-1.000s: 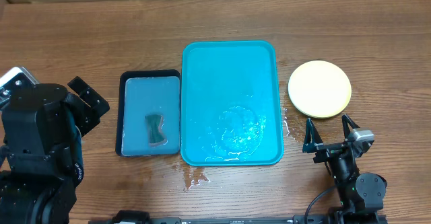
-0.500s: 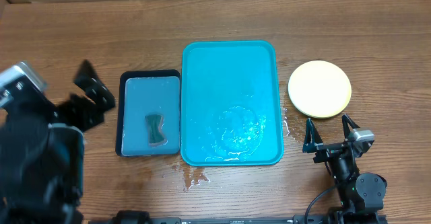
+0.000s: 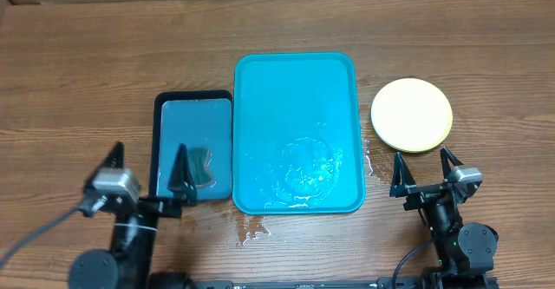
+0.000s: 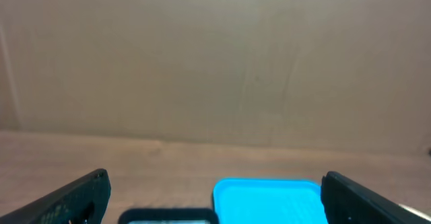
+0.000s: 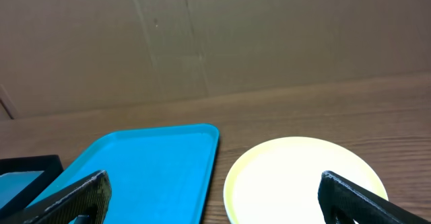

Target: Clean dirty plates on tray and stack at the side

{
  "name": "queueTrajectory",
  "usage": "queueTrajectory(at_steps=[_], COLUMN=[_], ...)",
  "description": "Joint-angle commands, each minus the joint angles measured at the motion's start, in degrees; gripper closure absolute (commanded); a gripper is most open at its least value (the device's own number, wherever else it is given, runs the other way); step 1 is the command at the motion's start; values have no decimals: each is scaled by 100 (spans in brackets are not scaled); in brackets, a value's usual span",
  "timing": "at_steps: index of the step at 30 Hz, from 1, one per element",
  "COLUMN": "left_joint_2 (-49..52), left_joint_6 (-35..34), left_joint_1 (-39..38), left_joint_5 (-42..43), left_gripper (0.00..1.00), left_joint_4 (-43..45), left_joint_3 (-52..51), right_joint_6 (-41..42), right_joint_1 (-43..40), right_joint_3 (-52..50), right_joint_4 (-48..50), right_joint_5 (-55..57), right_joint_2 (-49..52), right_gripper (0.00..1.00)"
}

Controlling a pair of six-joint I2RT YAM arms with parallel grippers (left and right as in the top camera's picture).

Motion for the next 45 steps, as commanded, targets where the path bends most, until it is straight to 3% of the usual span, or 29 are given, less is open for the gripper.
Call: queueTrajectory(at_steps=[1, 3, 13, 22, 45], left_joint_2=[-723, -1241, -1272, -1272, -1266], left_joint_6=[168, 166, -68, -92, -92], left_joint_1=[37, 37, 13, 24, 24], left_joint_5=[289, 328, 455, 431, 404], left_gripper=[0, 0, 0, 0, 0], left_joint_4=[684, 1215, 3067, 1567, 1561], left_joint_3=[-1016, -1766, -3471, -3447, -3445], right_joint_6=[-9, -9, -9, -9, -7], right_joint_1=[-7, -7, -7, -7, -7], right_joint_3=[-57, -57, -57, -57, -57], right_joint_4=[33, 33, 33, 33, 33], right_joint_5=[57, 55, 55, 55, 57], right_joint_2=[-35, -35, -35, -35, -35], right_gripper=[0, 0, 0, 0, 0])
